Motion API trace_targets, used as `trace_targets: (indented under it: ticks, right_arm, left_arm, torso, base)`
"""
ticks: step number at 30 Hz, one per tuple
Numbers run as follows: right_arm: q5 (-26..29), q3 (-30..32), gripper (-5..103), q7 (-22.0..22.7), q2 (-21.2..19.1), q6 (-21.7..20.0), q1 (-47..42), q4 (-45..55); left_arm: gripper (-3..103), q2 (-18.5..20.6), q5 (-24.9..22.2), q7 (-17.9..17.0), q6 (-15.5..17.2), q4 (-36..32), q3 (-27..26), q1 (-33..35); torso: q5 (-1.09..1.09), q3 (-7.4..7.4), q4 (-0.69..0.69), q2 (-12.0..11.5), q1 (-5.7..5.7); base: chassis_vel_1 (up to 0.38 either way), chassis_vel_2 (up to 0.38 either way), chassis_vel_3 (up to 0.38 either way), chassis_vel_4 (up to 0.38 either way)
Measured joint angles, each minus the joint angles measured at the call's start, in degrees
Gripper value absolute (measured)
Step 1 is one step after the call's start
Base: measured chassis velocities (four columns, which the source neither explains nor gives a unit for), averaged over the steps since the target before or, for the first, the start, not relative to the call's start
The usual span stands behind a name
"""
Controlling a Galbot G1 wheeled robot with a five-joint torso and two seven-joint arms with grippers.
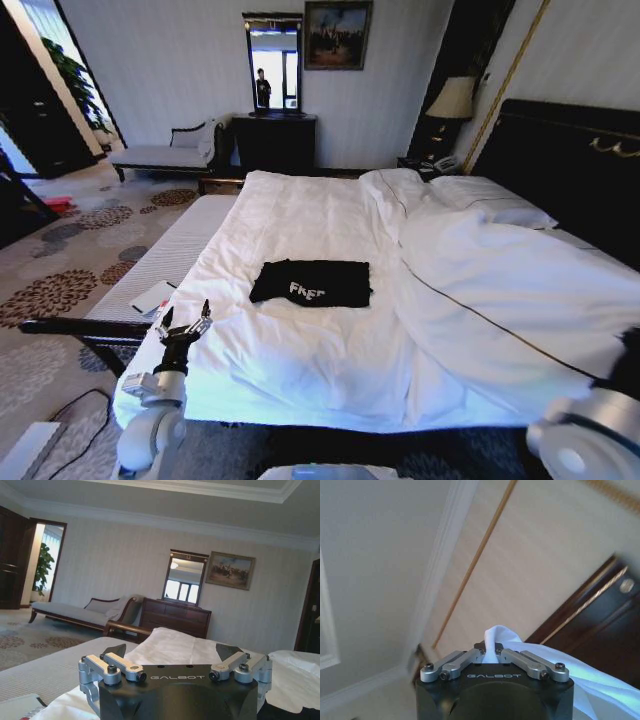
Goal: Fold the clothes on the bed.
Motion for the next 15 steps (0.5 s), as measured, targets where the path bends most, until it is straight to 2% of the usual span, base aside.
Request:
trace_targets:
  ticks: [1,3,7,8,13,15]
  right_arm:
    - [-0.63,0.08,1,0.68,0.38,-0.08,-0.3,0.34]
    - [-4.31,0.64,1,5.24,3.09,-0.94,-2.14,1.05]
    - [-6.08,2.49,1,8.19,4.78,-1.18,-3.04,1.06]
    - [-6.08,2.49,1,8.19,4.78,-1.18,-3.04,1.06]
    - [-6.44,7.5,1,14.43,5.18,-1.71,-2.66,-3.34]
    - [-6.37,7.99,1,15.19,5.15,-1.81,-2.42,-4.86]
  left_arm:
    - [100,0.19,-0.14,0.0,0.0,0.05,-0.01,0.0]
    - [100,1.75,-1.31,0.05,-0.18,0.43,0.04,0.02]
    - [100,3.17,-2.46,0.07,-0.21,0.75,0.18,-0.15]
    - [100,3.17,-2.46,0.07,-0.21,0.75,0.18,-0.15]
    - [100,6.12,-4.13,0.09,0.28,0.92,0.42,-0.87]
    - [100,6.83,-4.47,0.09,0.39,0.97,0.42,-1.06]
  torso:
    - [-0.01,0.0,0.01,0.0,0.0]
    - [0.02,0.0,-0.01,0.0,0.0]
    - [0.02,0.0,0.0,-0.01,0.0]
    - [0.02,0.0,0.0,-0.01,0.0]
    - [0.03,0.0,0.02,-0.01,0.0]
    - [0.02,0.0,0.01,-0.01,0.0]
  base:
    - [0.0,0.0,0.0,0.0]
    - [0.0,0.0,0.0,0.0]
    - [0.0,0.0,0.0,0.0]
    - [0.0,0.0,0.0,0.0]
    - [0.0,0.0,0.0,0.0]
    - [0.0,0.0,0.0,0.0]
